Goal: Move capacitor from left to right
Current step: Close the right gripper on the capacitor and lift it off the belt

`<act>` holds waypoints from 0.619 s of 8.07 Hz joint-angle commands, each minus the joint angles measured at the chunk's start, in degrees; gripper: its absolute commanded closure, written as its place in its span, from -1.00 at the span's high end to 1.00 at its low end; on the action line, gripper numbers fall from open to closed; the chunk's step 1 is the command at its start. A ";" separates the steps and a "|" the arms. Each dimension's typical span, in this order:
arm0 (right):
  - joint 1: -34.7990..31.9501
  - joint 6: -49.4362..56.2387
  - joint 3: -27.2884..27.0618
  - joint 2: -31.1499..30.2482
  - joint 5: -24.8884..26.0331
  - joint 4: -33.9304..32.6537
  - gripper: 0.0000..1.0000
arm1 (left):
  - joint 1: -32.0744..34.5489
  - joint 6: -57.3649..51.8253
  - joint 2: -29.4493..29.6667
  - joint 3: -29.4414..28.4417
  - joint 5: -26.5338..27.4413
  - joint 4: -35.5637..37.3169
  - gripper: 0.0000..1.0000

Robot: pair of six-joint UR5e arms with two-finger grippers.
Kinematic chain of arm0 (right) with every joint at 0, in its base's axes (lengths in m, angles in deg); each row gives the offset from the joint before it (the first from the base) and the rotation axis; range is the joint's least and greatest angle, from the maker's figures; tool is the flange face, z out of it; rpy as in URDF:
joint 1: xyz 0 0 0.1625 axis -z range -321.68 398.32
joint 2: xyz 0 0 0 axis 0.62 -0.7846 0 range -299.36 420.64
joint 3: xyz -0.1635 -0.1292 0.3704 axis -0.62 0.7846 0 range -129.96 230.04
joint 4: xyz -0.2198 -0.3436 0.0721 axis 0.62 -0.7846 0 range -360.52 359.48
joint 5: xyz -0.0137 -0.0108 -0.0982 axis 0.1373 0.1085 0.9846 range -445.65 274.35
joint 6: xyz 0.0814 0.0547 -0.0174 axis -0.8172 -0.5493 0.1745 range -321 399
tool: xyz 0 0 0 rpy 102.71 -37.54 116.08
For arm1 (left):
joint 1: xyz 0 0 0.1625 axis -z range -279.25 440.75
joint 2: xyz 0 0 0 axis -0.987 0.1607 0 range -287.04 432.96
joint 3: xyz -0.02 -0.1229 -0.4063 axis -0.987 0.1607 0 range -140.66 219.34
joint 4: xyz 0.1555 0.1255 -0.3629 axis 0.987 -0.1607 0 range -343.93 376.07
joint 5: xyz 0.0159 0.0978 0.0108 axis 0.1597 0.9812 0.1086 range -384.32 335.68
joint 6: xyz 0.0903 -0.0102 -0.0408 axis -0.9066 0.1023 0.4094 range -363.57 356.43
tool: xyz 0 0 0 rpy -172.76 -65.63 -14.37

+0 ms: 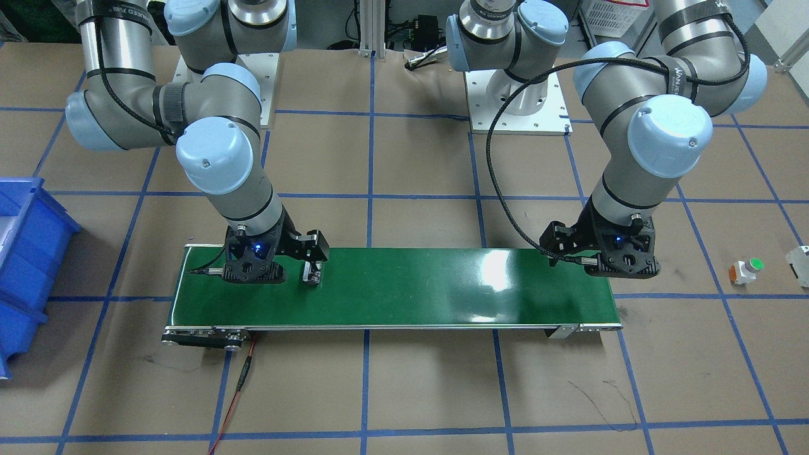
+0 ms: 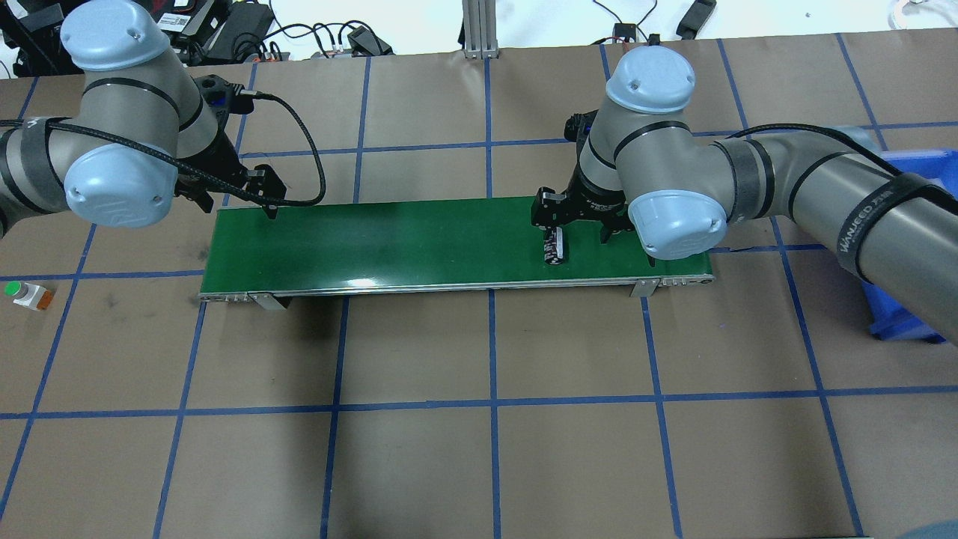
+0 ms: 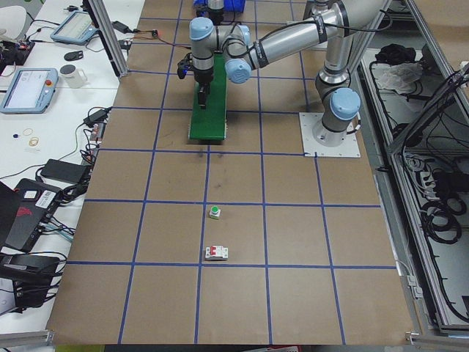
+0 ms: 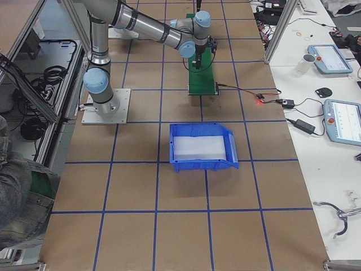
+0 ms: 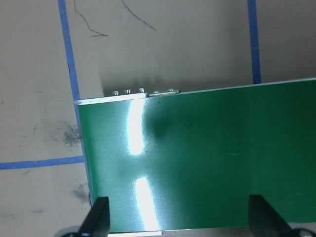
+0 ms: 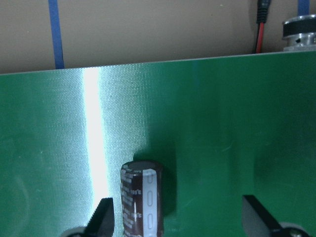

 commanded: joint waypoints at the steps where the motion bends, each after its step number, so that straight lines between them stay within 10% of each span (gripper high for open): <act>1: -0.17 -2.47 -0.78 -0.09 0.79 0.35 0.59 | 0.00 0.00 0.09 0.01 0.00 0.00 1.00; 5: -0.53 -2.76 -1.23 0.00 1.06 3.41 -0.66 | 0.00 0.00 0.27 0.01 0.00 0.00 1.00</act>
